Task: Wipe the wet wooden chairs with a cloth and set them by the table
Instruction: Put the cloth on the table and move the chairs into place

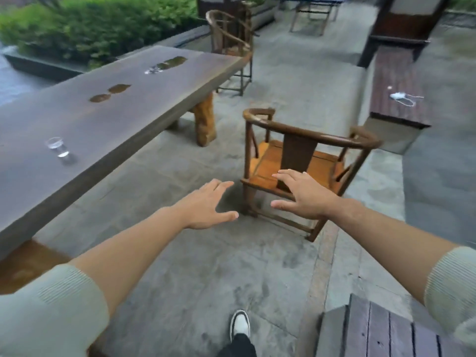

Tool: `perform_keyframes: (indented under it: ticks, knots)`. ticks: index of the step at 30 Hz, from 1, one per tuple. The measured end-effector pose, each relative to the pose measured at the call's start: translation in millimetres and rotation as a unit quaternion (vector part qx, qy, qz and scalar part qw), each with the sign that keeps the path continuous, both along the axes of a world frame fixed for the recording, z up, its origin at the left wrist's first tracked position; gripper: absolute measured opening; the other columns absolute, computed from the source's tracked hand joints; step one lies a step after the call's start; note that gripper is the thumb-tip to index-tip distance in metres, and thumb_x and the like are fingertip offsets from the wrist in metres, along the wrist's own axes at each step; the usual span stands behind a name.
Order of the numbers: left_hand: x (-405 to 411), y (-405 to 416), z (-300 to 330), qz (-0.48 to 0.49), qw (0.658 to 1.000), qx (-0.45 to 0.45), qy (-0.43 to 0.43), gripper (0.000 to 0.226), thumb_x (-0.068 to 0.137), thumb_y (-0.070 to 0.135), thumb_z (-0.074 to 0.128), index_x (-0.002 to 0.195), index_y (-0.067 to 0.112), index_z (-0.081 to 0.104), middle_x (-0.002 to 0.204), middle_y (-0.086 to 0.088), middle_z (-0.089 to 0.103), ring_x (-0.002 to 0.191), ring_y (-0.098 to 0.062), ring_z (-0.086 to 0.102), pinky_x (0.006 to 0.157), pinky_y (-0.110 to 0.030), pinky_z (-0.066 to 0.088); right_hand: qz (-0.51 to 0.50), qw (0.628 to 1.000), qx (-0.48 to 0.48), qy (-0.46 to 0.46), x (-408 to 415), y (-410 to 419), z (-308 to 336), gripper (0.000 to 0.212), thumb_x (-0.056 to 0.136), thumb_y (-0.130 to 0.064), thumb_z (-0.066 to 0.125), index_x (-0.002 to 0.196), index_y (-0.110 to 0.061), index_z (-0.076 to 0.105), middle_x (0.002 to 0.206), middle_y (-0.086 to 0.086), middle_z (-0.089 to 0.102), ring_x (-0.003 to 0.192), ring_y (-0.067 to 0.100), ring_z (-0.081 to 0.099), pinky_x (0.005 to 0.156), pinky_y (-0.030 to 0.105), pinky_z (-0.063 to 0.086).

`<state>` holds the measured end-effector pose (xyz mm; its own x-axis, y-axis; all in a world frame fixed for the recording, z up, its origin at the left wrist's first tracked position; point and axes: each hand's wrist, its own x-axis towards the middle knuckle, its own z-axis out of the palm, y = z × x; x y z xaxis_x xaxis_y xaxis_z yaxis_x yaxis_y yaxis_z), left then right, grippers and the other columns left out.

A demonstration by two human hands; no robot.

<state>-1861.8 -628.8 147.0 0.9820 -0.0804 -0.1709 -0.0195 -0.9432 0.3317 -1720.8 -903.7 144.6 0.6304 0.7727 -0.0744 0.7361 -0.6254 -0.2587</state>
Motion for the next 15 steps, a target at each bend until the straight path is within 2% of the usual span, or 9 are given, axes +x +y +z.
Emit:
perform_keyframes:
  ticks: [5,9,12,15]
  knots:
    - [160,1,3,-0.052,0.998,-0.026,-0.007,0.093,0.084,0.073,0.052,0.154,0.024,0.019,0.152,-0.001,0.032,0.142,-0.02,0.03,0.117,-0.039,0.029,-0.083,0.996,-0.023,-0.01,120,-17,13,0.085,0.093,-0.068,0.056,0.159,-0.022,0.03,0.166,0.007,0.029,0.152,0.026,0.025,0.126,0.046,0.019]
    - [268,-3,5,-0.097,0.995,-0.001,-0.019,0.09,0.085,0.07,0.054,0.154,0.021,0.022,0.153,-0.005,0.031,0.144,-0.024,0.027,0.117,-0.042,0.028,-0.136,0.99,-0.027,-0.021,199,-32,20,0.085,0.092,-0.061,0.063,0.158,-0.019,0.031,0.164,0.008,0.033,0.151,0.027,0.028,0.125,0.046,0.02]
    - [329,-11,-1,-0.146,0.986,0.039,-0.067,0.086,0.088,0.058,0.058,0.155,0.016,0.024,0.158,-0.01,0.026,0.148,-0.026,0.017,0.121,-0.043,0.021,-0.183,0.981,-0.057,-0.017,245,-46,13,0.095,0.088,-0.06,0.068,0.16,-0.018,0.022,0.163,0.009,0.031,0.15,0.029,0.027,0.126,0.05,0.019]
    - [408,-24,-17,-0.2,0.969,0.124,-0.078,0.089,0.086,0.05,0.062,0.157,0.016,0.021,0.163,-0.009,0.018,0.151,-0.026,0.009,0.123,-0.045,0.015,-0.212,0.974,-0.081,0.022,305,-62,-7,0.111,0.082,-0.056,0.076,0.162,-0.016,0.011,0.165,0.01,0.027,0.152,0.029,0.023,0.127,0.049,0.016]
